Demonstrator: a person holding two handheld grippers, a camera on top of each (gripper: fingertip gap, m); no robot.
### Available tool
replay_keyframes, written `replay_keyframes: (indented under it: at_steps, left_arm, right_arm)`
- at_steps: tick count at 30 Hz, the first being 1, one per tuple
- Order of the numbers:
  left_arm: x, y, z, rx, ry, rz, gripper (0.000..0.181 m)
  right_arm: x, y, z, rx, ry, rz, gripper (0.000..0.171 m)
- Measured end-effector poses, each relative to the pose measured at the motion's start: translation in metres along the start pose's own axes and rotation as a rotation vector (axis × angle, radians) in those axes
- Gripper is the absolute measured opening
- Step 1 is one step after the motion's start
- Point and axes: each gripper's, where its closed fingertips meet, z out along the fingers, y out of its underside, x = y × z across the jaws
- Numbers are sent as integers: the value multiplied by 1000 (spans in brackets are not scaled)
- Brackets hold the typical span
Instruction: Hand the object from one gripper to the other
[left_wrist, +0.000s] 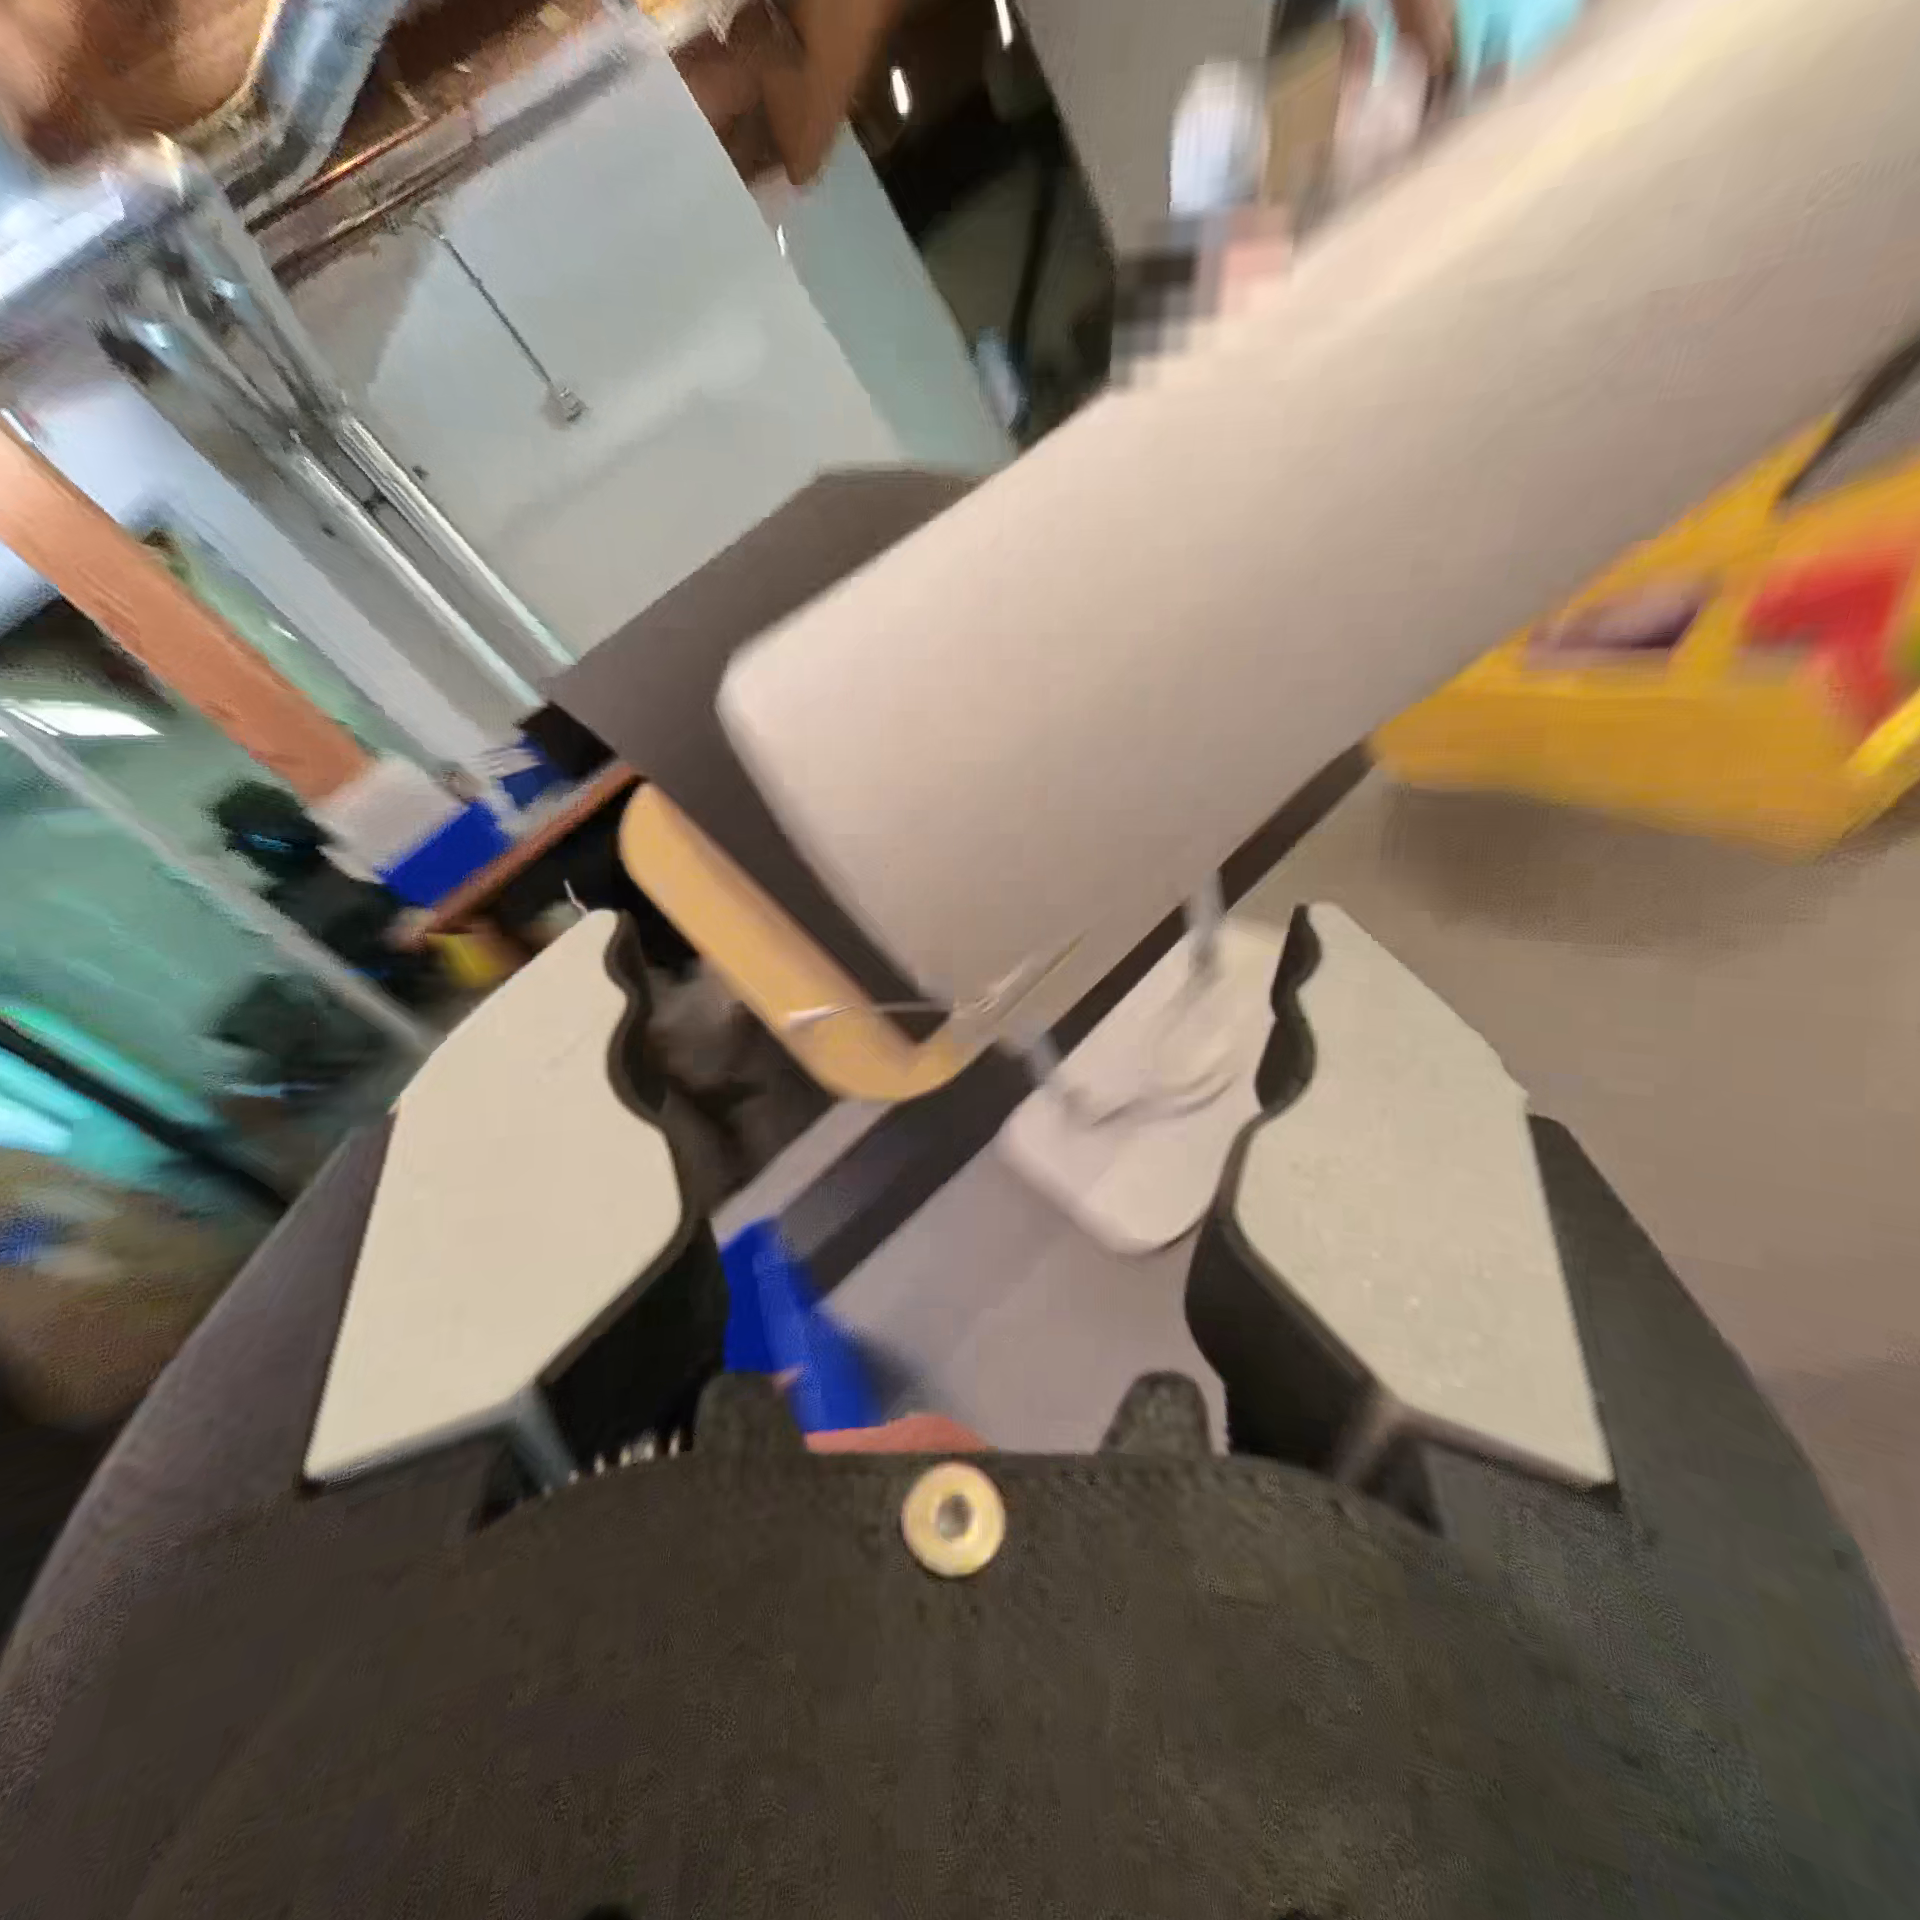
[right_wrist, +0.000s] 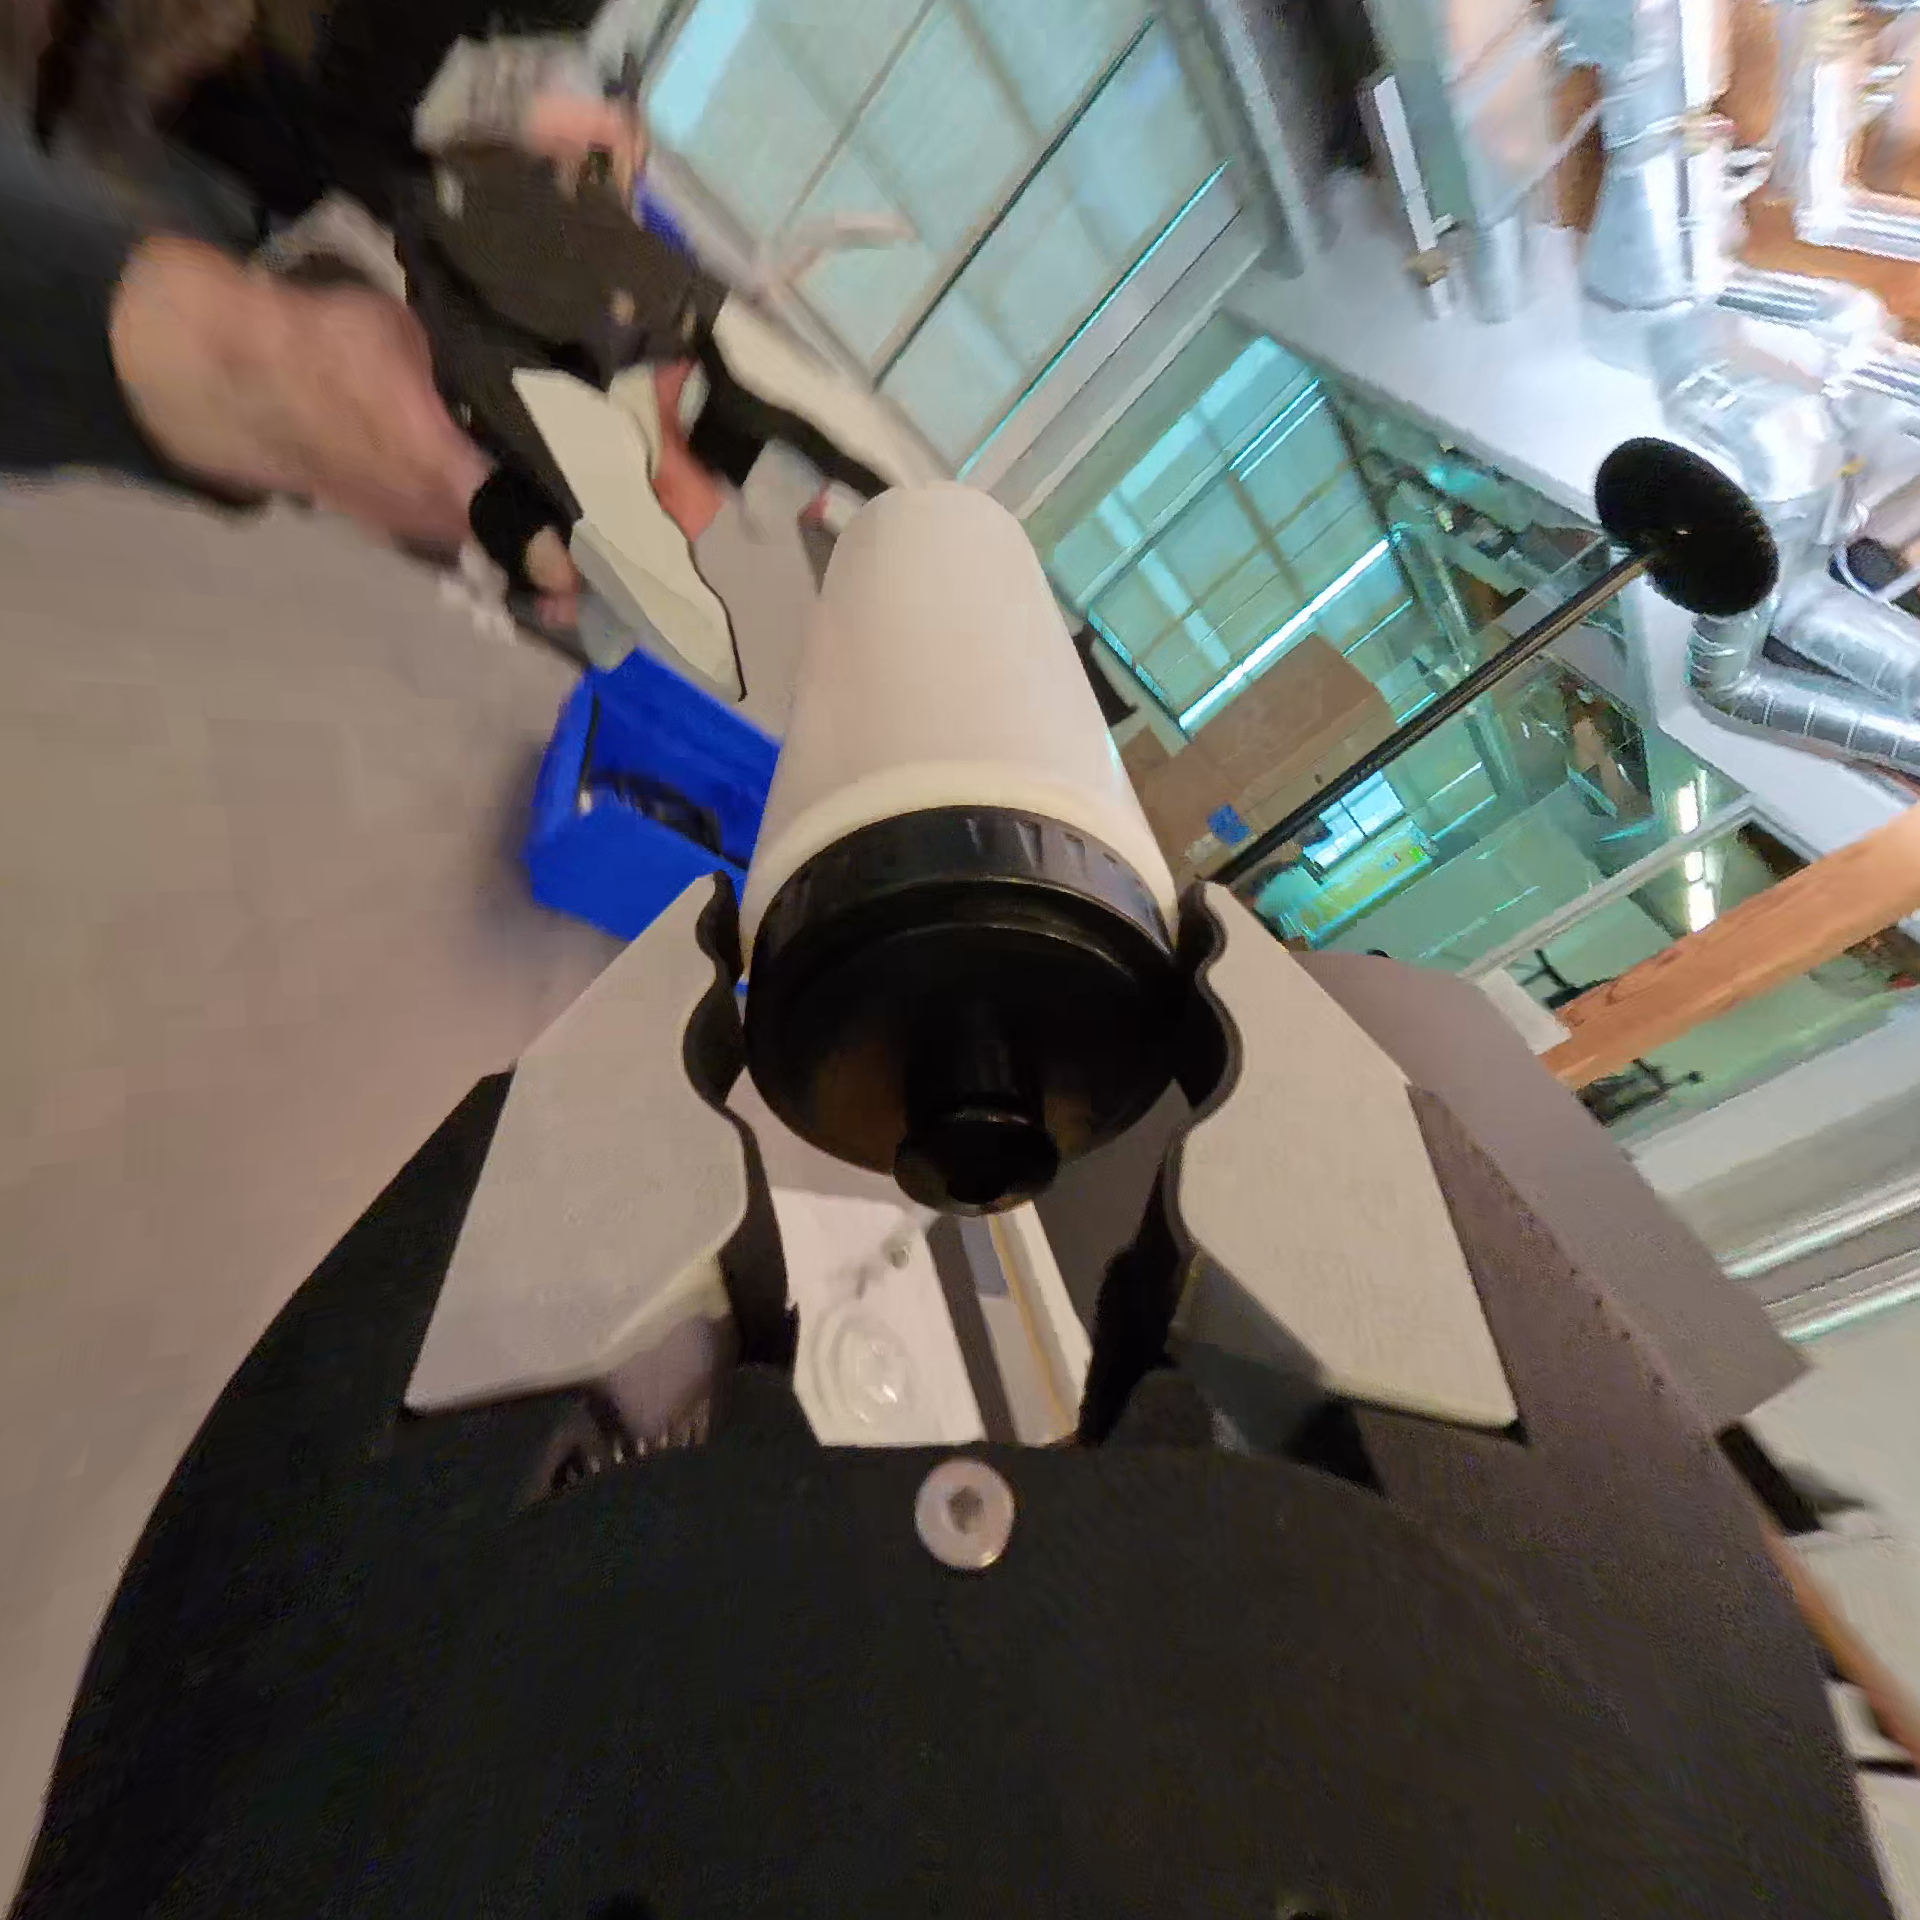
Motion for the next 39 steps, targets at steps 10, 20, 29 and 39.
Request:
replay_keyframes:
  at_steps: [10, 20, 29, 39]
  left_arm:
    - [65, -46, 21, 528, 530, -881, 130]
    - [114, -58, 52, 488, 615, -822, 106]
    - [114, -29, 65, 236, 521, -487, 100]
    - [149, 8, 80, -113, 561, -5, 100]
  right_arm:
    - [-13, 15, -18, 526, -19, 758, 82]
    - [-59, 49, 4, 642, -110, 1036, 82]
    - [-35, 75, -24, 362, 14, 829, 107]
    - [-19, -8, 8, 10, -261, 336, 117]
